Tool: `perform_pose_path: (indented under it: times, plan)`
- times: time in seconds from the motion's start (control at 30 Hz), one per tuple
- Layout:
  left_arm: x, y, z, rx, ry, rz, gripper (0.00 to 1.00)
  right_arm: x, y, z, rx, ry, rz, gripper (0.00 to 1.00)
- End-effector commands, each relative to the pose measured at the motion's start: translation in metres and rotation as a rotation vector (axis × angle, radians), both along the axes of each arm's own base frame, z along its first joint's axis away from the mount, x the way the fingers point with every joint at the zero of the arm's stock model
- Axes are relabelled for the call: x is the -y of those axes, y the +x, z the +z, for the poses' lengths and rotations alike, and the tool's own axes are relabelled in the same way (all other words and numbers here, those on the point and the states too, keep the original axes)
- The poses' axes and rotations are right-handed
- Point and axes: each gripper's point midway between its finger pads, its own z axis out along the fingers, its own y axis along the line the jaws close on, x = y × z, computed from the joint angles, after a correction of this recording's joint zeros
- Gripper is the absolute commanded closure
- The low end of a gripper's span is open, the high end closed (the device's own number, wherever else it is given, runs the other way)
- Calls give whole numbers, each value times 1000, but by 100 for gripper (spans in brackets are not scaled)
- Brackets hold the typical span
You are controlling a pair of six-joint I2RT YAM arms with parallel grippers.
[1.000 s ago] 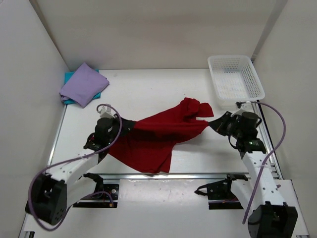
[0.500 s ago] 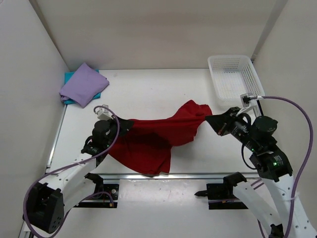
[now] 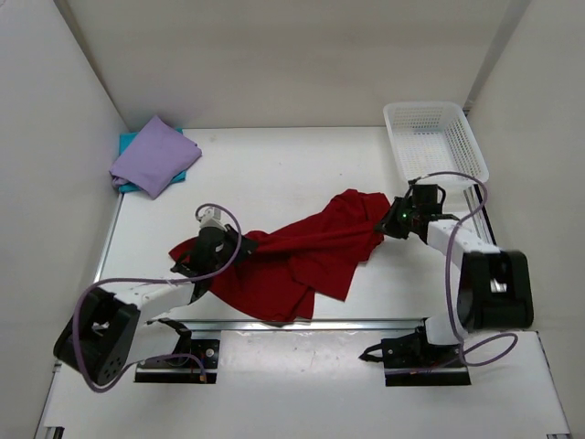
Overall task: Fold and stack the t-shirts
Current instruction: Flatten out the tshirt
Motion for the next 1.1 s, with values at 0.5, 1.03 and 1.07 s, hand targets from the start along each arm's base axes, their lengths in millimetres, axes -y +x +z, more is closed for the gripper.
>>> perform_pose_path:
  times: [0.5,1.03,1.07]
  plan:
    - [-10,94,-52,-109,20,206,95,-63,193,41,234,110,144,96]
    - [-15,104,-16,-43,16,226,65,-79,61,64,344,-99,135,69]
    - [-18,100,-11,-32,6,230,61,-87,44,46,310,-121,171,73]
